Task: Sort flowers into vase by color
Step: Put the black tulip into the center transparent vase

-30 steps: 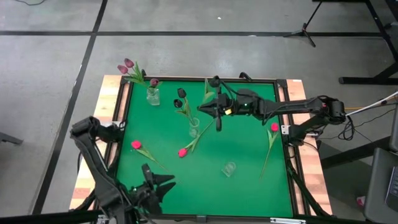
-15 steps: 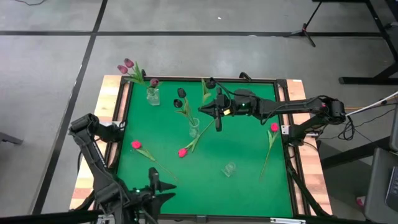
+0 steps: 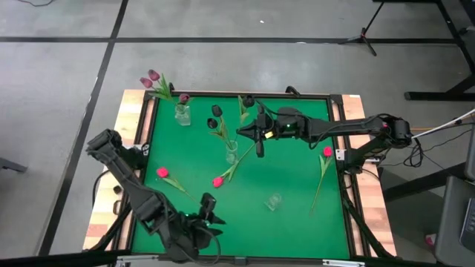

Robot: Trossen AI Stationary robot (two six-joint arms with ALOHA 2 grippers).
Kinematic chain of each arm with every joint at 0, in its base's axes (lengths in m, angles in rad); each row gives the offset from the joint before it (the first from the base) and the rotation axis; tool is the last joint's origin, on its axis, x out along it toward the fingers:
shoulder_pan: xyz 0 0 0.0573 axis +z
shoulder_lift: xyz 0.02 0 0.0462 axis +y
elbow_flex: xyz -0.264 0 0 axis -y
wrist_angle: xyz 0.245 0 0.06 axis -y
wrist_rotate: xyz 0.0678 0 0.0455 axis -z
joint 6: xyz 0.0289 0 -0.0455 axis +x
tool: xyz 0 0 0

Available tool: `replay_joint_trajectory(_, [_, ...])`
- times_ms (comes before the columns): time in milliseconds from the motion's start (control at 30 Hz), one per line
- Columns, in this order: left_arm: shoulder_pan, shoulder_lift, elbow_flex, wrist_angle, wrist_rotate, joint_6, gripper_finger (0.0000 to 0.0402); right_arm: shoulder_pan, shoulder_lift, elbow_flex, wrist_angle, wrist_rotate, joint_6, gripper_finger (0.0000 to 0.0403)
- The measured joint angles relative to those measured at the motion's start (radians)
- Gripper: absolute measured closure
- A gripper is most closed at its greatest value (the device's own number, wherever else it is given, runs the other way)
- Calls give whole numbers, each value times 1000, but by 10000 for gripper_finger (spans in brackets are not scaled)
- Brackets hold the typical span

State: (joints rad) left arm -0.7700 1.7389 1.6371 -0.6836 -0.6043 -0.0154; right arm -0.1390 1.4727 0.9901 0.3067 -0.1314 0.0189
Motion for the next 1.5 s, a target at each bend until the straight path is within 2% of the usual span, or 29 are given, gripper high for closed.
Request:
replay_joint_trajectory(100, [-7, -23, 0, 38, 8, 21, 274, -1, 16, 0, 6, 0, 1, 391])
replay_joint_trajectory(267, [-9, -69, 0, 139, 120, 85, 274, -8, 53, 0, 39, -9, 27, 391])
replay_joint_trajectory(467, [13, -119, -5, 155, 209, 113, 274, -16, 60, 0, 57, 4, 27, 391])
replay_joint_trajectory(533, [22, -145, -48, 223, 249, 129, 274, -21, 60, 0, 57, -8, 39, 391])
replay_joint_trajectory(633, [40, -213, -181, 387, 290, 133, 274, -22, 60, 0, 55, -10, 45, 391])
replay_joint_trajectory(867, [71, -411, -612, 823, 230, 94, 274, -21, 63, 0, 14, -11, 51, 391])
replay_joint_trajectory(1033, [72, -524, -821, 1032, 160, 66, 274, -21, 88, 0, 9, -11, 63, 391])
replay_joint_trajectory(1133, [72, -572, -887, 1100, 143, 46, 274, -21, 116, 1, 11, -11, 83, 391])
replay_joint_trajectory(1367, [72, -596, -934, 1096, 104, 17, 274, -20, 148, 1, -11, -10, 93, 388])
replay_joint_trajectory(1500, [74, -597, -963, 1091, 93, -26, 274, -20, 148, 1, -56, 5, 82, 353])
